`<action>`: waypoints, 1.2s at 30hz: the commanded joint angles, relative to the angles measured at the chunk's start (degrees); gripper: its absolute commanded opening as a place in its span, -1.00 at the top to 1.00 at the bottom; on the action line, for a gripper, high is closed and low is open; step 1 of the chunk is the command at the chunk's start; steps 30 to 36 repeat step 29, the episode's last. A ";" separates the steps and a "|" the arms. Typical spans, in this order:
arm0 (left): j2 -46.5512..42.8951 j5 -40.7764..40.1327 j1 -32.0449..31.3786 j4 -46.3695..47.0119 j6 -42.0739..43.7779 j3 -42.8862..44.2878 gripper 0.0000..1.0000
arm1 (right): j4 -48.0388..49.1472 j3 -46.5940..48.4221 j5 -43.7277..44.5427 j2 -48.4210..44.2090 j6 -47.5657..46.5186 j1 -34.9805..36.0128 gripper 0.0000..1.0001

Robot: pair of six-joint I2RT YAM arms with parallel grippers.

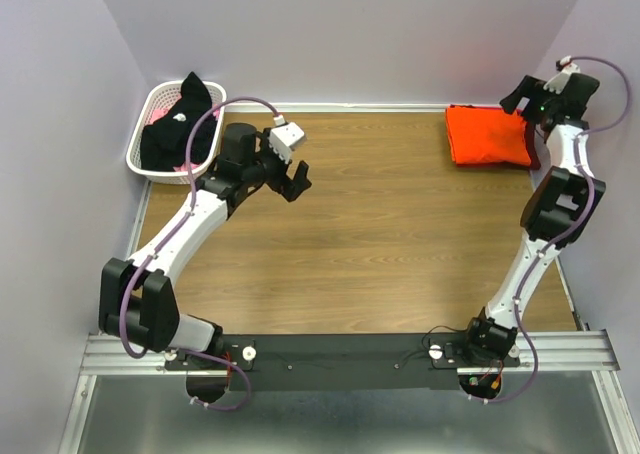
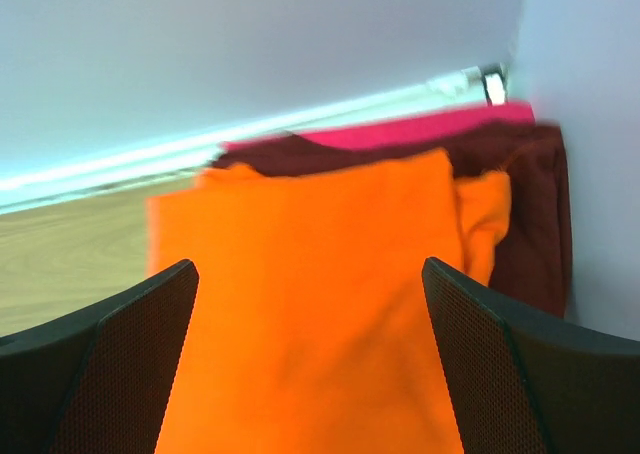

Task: Fold and stack the t-shirts
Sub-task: Put the neatly folded tshirt into the corner of the board with the right arm

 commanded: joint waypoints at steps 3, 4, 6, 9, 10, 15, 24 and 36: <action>-3.36 0.51 4.39 1.83 -6.03 1.52 -0.95 | -2.62 -8.75 -8.11 -17.35 -2.68 1.11 -1.00; -3.45 1.03 4.41 1.47 -6.29 1.71 -0.96 | -4.11 -9.46 -8.73 -18.95 -2.70 1.12 -1.00; -3.88 2.71 6.60 1.73 -7.96 1.80 -0.96 | -10.08 -10.87 -9.18 -22.20 -5.94 2.95 -1.00; -5.29 4.12 8.54 0.07 -7.10 2.15 -0.95 | -16.59 -16.74 -8.57 -30.71 -12.01 6.03 -1.00; -5.55 3.24 8.54 -0.38 -6.56 2.06 -0.96 | -18.00 -18.77 -8.39 -32.74 -13.93 7.69 -1.00; -9.06 -5.02 8.80 -2.84 -3.58 -0.57 -0.96 | -21.53 -33.96 -7.25 -44.08 -17.46 11.48 -1.00; -15.75 -13.54 8.80 -2.49 -2.69 -10.94 -0.95 | -21.53 -57.52 -6.63 -60.43 -20.19 15.44 -1.00; -18.47 -15.39 8.89 -2.75 -2.78 -12.62 -0.95 | -21.53 -61.76 -4.88 -65.10 -19.14 15.44 -1.00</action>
